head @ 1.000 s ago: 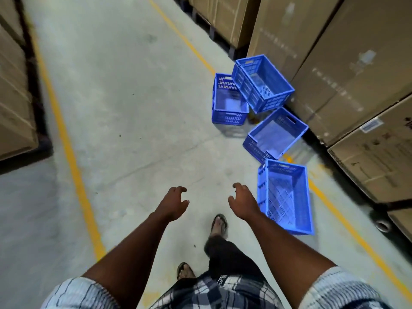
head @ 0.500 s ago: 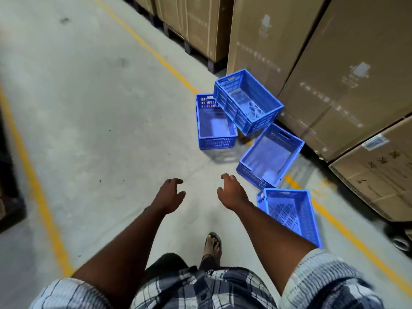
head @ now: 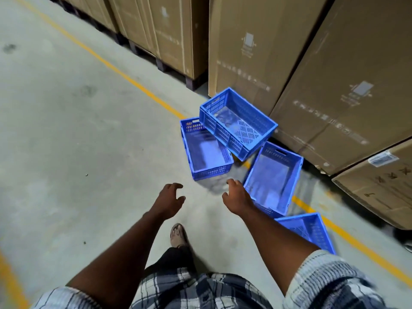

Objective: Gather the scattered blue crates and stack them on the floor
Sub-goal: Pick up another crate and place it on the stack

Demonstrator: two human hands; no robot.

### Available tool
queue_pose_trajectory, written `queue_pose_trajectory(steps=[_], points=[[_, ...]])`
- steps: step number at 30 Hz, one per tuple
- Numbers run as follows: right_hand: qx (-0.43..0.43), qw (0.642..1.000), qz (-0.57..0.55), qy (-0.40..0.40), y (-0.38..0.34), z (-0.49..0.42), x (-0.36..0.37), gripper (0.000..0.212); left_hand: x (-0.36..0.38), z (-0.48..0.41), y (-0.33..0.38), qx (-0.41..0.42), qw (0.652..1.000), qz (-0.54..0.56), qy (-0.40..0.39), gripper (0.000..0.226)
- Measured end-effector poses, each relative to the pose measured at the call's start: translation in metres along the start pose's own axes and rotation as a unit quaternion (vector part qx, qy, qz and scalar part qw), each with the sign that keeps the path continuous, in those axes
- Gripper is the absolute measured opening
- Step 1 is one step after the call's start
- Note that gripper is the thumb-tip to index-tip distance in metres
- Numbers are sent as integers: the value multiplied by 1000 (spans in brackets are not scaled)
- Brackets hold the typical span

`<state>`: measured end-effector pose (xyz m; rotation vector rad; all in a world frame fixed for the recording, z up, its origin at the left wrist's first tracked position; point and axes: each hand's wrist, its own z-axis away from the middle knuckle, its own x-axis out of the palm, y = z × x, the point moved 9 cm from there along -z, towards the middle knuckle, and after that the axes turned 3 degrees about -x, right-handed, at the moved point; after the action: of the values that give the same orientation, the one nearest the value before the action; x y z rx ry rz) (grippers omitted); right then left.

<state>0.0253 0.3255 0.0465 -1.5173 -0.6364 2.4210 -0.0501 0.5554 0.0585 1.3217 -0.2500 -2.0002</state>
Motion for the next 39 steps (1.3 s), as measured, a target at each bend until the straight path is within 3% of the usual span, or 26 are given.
queue_pose_trajectory(steps=[7, 13, 19, 27, 39], points=[[87, 994, -59, 37, -32, -85, -27, 41, -77, -136, 9, 44, 997, -48, -41, 47], [142, 984, -86, 65, -15, -150, -58, 40, -91, -235, 54, 87, 991, -71, -77, 47], [197, 970, -117, 85, 36, -229, -88, 43, -81, -336, 113, 85, 990, -61, -97, 45], [333, 931, -122, 85, 133, -337, -109, 36, -59, -477, 161, 52, 990, -70, -111, 44], [351, 931, -71, 74, 273, -493, -61, 40, 40, -715, 175, 87, 984, -124, -98, 41]])
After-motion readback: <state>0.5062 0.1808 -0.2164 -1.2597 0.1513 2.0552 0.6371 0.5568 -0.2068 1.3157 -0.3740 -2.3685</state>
